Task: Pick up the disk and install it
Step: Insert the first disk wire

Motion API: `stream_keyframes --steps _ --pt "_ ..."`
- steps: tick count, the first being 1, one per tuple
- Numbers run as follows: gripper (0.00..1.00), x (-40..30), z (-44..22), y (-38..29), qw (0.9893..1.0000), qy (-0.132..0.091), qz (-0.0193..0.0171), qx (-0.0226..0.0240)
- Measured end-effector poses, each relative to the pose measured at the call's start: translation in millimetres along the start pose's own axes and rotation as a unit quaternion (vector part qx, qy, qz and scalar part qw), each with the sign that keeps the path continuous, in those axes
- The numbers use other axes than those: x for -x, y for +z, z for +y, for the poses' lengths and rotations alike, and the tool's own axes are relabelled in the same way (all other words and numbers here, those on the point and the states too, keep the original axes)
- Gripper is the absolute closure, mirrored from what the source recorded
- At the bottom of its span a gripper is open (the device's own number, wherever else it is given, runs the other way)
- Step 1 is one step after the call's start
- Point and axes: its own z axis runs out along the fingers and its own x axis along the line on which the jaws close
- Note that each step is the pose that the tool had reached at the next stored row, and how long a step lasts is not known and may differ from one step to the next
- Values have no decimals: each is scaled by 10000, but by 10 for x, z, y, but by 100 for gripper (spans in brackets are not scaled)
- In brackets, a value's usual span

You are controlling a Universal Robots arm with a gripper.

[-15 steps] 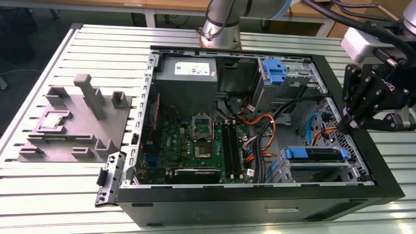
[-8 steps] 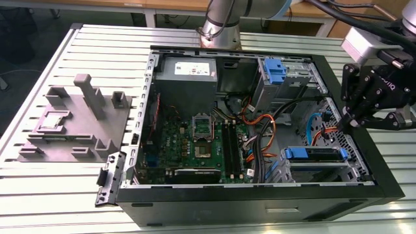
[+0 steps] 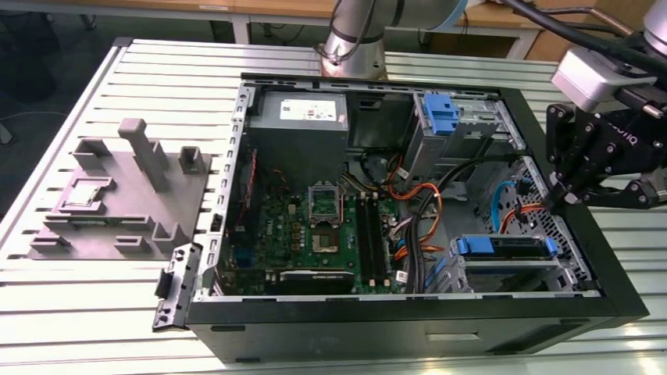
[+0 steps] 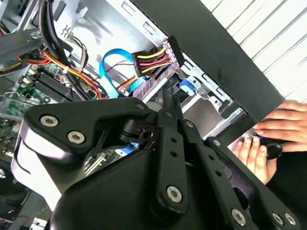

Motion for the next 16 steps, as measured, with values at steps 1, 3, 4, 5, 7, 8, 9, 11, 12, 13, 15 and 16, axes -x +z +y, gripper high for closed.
stream_keyframes --steps 1,3,4,5,7,8,9,11,12,13,15,16 --pt "90 10 -2 1 10000 -2 32 -14" --pt "90 29 -7 0 10000 -6 86 -26" --pt "90 36 -8 -1 10000 -14 91 -25" --pt "90 37 -7 0 9999 -41 91 -27" --pt "90 37 -7 0 9998 -169 87 -34" --pt "90 38 -7 0 9996 -248 86 -37" --pt "90 38 -7 0 9990 -434 83 -46" --pt "90 38 -7 -1 9981 -606 80 -55" --pt "90 38 -7 -1 9976 -691 79 -59" --pt "90 38 -7 -1 9969 -777 77 -64" --pt "90 38 -7 0 9955 -944 73 -72" --pt "90 38 -7 -1 9949 -1002 72 -75"
